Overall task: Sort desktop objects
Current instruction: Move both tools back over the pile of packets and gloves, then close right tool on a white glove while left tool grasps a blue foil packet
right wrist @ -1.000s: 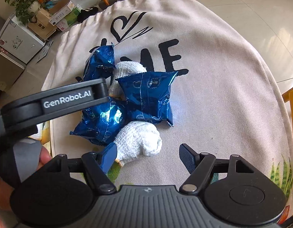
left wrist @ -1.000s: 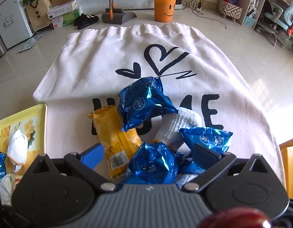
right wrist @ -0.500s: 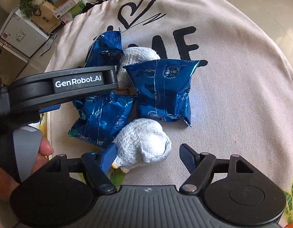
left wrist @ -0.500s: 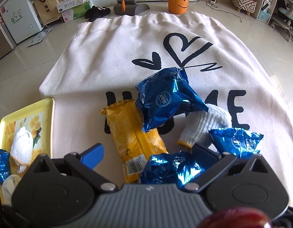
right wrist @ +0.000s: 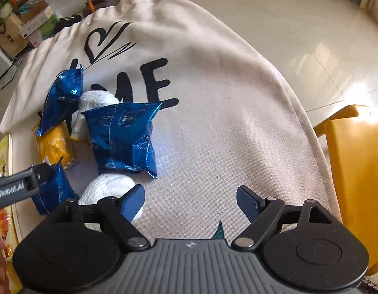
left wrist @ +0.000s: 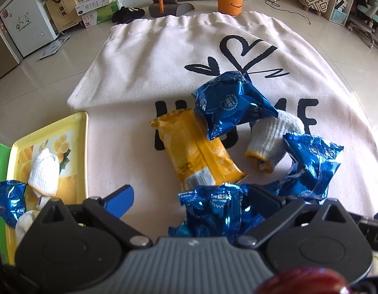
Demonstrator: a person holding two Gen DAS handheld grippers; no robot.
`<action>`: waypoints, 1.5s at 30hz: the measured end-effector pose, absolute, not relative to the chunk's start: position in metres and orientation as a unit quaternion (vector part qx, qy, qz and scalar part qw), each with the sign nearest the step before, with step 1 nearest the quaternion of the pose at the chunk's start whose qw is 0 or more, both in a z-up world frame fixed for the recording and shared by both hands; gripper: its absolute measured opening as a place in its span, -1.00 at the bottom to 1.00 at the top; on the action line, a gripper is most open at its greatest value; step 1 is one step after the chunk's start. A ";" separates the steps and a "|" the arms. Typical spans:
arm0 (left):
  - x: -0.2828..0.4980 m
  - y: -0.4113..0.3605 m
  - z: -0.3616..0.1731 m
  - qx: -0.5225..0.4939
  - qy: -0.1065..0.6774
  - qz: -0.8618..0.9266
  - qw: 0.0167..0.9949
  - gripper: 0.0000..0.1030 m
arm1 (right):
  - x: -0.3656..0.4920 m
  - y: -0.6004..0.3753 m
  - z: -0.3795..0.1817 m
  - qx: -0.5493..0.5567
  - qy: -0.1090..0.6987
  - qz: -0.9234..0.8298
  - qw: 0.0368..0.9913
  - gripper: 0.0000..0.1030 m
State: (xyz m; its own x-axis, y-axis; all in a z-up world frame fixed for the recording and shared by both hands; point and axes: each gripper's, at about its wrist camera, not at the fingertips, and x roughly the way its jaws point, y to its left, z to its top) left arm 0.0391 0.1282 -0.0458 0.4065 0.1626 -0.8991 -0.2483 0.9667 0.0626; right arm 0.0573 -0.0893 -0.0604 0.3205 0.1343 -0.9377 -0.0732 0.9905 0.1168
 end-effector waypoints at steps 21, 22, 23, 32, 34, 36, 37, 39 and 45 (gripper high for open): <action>0.025 0.160 -0.042 -0.130 0.539 0.130 0.822 0.99 | 0.055 -0.061 -0.080 0.129 0.602 0.179 0.768 0.59; 0.025 0.162 -0.043 -0.135 0.536 0.133 0.822 0.99 | 0.055 -0.058 -0.080 0.128 0.600 0.186 0.768 0.59; 0.025 0.162 -0.045 -0.136 0.537 0.133 0.822 0.99 | 0.054 -0.054 -0.079 0.121 0.597 0.194 0.769 0.59; 0.034 0.148 -0.056 -0.145 0.551 0.111 0.814 0.99 | 0.047 -0.039 -0.085 0.073 0.592 0.188 0.781 0.17; 0.034 0.143 -0.058 -0.151 0.556 0.096 0.812 0.99 | 0.049 -0.048 -0.079 0.093 0.590 0.180 0.781 0.16; 0.032 0.138 -0.056 -0.158 0.554 0.084 0.813 0.99 | 0.048 -0.055 -0.070 0.088 0.589 0.170 0.785 0.15; 0.032 0.135 -0.055 -0.157 0.554 0.080 0.814 0.99 | 0.046 -0.059 -0.065 0.083 0.589 0.164 0.787 0.15; 0.030 0.132 -0.054 -0.154 0.551 0.078 0.816 0.99 | 0.044 -0.067 -0.056 0.076 0.587 0.158 0.791 0.15; 0.028 0.126 -0.059 -0.152 0.551 0.082 0.816 0.99 | 0.051 -0.090 -0.055 0.053 0.587 0.078 0.804 0.15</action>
